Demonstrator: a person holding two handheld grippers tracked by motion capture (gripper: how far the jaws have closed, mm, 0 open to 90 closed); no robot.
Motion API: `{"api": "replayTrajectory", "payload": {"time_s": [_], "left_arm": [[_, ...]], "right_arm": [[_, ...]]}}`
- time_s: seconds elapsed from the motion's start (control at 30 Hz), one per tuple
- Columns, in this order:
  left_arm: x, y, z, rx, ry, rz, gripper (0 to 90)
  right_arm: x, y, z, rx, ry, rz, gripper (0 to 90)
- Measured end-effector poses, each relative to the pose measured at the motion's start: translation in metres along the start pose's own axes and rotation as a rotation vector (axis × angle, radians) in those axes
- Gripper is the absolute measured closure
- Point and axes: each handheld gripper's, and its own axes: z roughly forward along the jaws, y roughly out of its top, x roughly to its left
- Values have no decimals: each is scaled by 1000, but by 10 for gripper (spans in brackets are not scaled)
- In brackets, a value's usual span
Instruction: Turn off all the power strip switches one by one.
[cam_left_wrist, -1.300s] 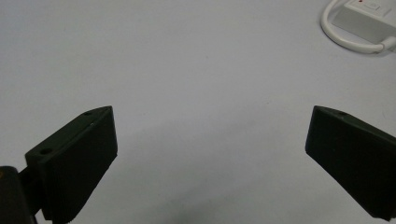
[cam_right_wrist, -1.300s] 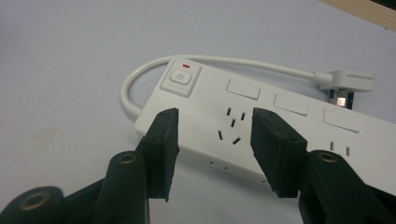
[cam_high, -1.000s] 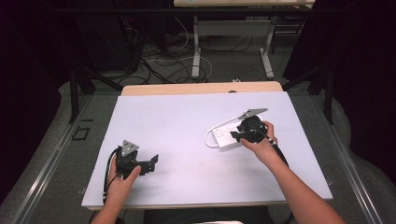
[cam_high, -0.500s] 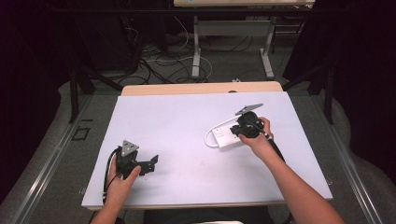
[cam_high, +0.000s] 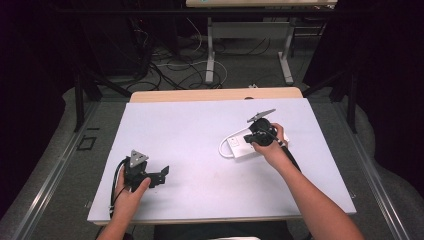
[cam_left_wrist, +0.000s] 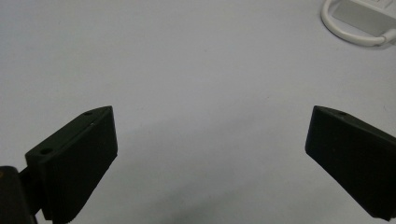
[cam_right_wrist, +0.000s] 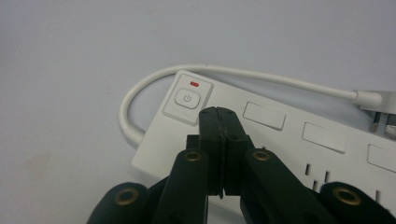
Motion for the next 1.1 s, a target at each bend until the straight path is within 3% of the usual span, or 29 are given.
{"api": "replayTrajectory", "payload": {"time_s": [0.2,0.47,0.6,0.73,0.9,1.0,1.1], "left_arm": [[0,0,0,2,1,0,25],[0,0,0,3,0,-3,25],[1,0,0,3,-2,-1,25],[1,0,0,3,-3,-1,25],[1,0,0,4,-3,-1,25],[2,0,0,5,-4,-1,25],[2,0,0,6,-2,7,25]], "right_arm": [[2,3,7,-2,7,16,900],[7,10,16,11,4,1,900],[12,14,20,36,7,14,900],[14,16,27,13,12,7,900],[15,18,34,40,2,19,900],[15,18,38,23,17,18,900],[16,19,41,51,5,15,900]]}}
